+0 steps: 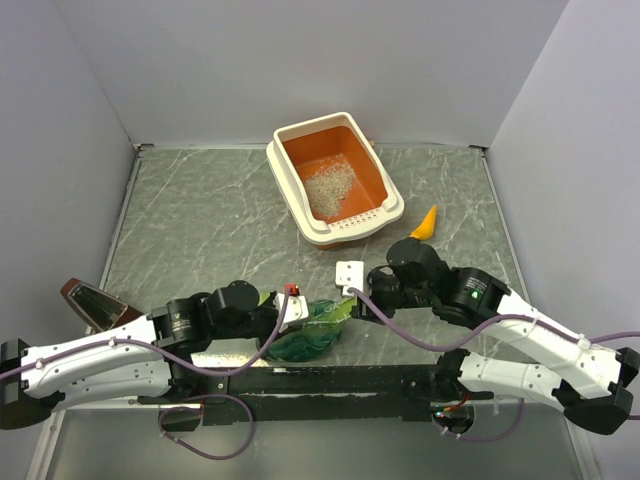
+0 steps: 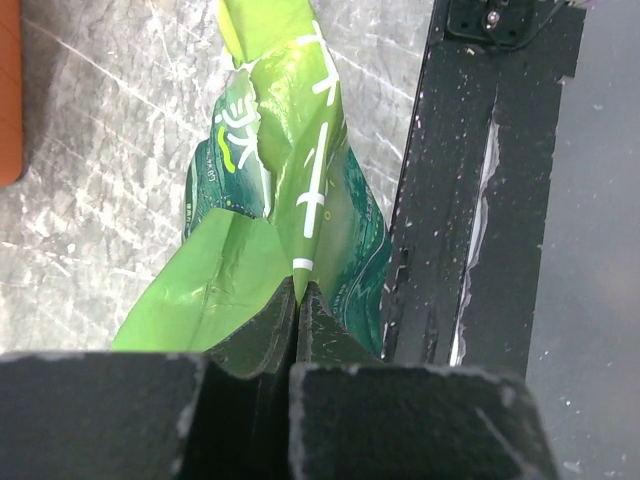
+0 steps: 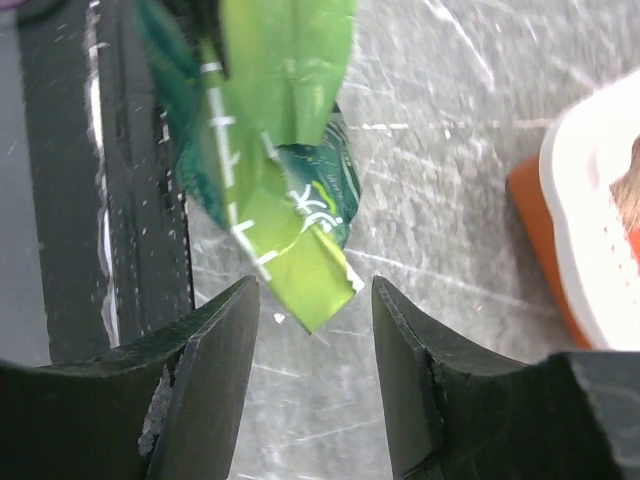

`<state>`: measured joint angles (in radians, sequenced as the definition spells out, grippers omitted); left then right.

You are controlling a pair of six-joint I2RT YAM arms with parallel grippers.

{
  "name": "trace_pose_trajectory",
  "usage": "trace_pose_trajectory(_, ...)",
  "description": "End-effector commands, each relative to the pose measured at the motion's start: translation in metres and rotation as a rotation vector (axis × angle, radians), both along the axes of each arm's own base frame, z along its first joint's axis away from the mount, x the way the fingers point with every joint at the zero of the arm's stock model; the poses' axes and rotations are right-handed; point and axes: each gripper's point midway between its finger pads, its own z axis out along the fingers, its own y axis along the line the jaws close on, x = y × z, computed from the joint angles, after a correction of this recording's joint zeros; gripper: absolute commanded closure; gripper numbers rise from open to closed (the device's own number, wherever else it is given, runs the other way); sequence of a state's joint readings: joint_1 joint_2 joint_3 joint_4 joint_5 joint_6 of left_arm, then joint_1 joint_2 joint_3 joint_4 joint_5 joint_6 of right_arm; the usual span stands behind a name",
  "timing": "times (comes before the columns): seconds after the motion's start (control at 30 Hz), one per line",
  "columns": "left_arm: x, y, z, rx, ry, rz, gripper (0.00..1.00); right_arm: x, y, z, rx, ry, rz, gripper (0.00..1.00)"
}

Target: Fill the litter box with clean litter

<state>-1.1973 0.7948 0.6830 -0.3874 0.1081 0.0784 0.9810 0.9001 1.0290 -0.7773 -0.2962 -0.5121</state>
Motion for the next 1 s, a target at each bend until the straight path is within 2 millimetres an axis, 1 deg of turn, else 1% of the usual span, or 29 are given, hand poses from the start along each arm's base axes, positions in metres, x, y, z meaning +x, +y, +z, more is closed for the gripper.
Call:
trace_pose_trajectory(0.0, 0.0, -0.001, 0.042, -0.114, -0.064, -0.01, 0.99, -0.008, 0.005, 0.008, -0.017, -0.049, 0.154, 0.44)
trace_pose_trajectory(0.1, 0.0, 0.003, 0.045, -0.142, -0.063, 0.004, 0.99, -0.013, 0.014, -0.003, -0.016, -0.007, 0.196, 0.43)
trace_pose_trajectory(0.23, -0.002, 0.007, 0.049, -0.175, -0.064, 0.014, 0.99, -0.015, 0.022, -0.017, -0.02, 0.027, 0.225, 0.39)
trace_pose_trajectory(0.3, -0.002, 0.009, 0.051, -0.186, -0.069, 0.019, 0.99, -0.016, 0.027, -0.019, -0.013, 0.036, 0.241, 0.38)
trace_pose_trajectory(0.63, 0.001, 0.011, 0.051, -0.188, -0.078, 0.034, 0.99, -0.023, 0.044, -0.012, 0.011, 0.014, 0.302, 0.35)
trace_pose_trajectory(0.87, 0.001, 0.012, 0.051, -0.187, -0.076, 0.041, 0.99, -0.02, 0.051, -0.025, 0.009, 0.016, 0.314, 0.35)
trace_pose_trajectory(0.93, 0.001, 0.012, 0.051, -0.186, -0.074, 0.043, 0.99, -0.018, 0.054, -0.03, 0.011, 0.014, 0.314, 0.34)
trace_pose_trajectory(0.97, 0.001, 0.012, 0.051, -0.185, -0.076, 0.042, 0.99, -0.019, 0.054, -0.037, -0.002, 0.027, 0.315, 0.34)
